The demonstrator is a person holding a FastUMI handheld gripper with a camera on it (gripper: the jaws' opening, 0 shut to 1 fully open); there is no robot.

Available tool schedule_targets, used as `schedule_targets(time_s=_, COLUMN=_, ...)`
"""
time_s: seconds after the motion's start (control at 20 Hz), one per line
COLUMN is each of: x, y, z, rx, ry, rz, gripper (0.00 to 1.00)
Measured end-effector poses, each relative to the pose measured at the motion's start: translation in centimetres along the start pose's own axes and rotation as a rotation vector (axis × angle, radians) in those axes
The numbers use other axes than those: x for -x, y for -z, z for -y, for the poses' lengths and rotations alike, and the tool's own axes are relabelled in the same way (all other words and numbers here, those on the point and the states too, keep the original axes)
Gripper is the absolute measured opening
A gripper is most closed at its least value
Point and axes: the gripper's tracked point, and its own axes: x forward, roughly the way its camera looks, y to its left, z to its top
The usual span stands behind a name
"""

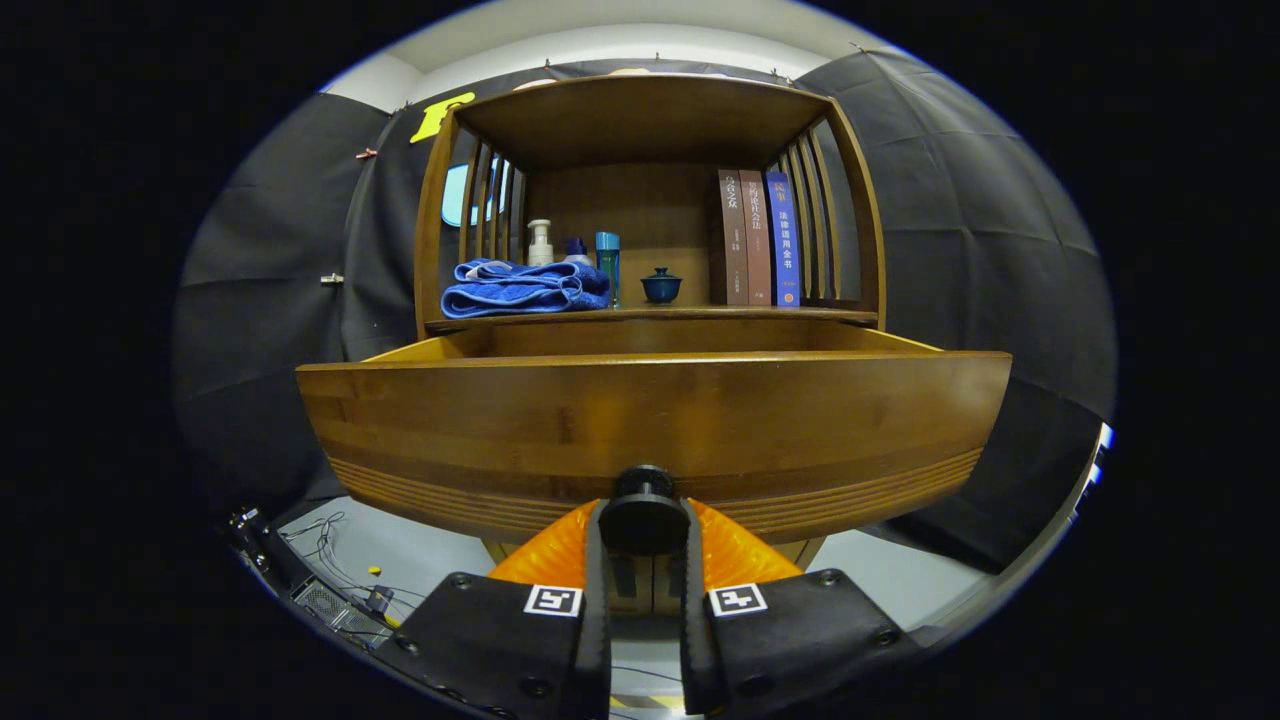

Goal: Pull open the drawer, take out the items inside it, and place them on the countertop above the cabinet.

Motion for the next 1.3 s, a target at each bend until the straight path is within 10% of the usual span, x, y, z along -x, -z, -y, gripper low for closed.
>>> schedule_targets(time_s=0.4, x=0.4, y=0.3, z=0.1, rx=-0.008, ry=-0.001, rz=-0.027, gripper=0.39)
schedule_targets(time_s=0.85, x=3.9, y=-5.6, z=0.9, rx=-0.037, ry=-0.019, rz=0.050, gripper=1.00)
schedule_targets(time_s=1.3, x=2.0, y=-17.1, z=0.8, rx=0.016, ry=-0.042, rz=-0.021, gripper=1.00)
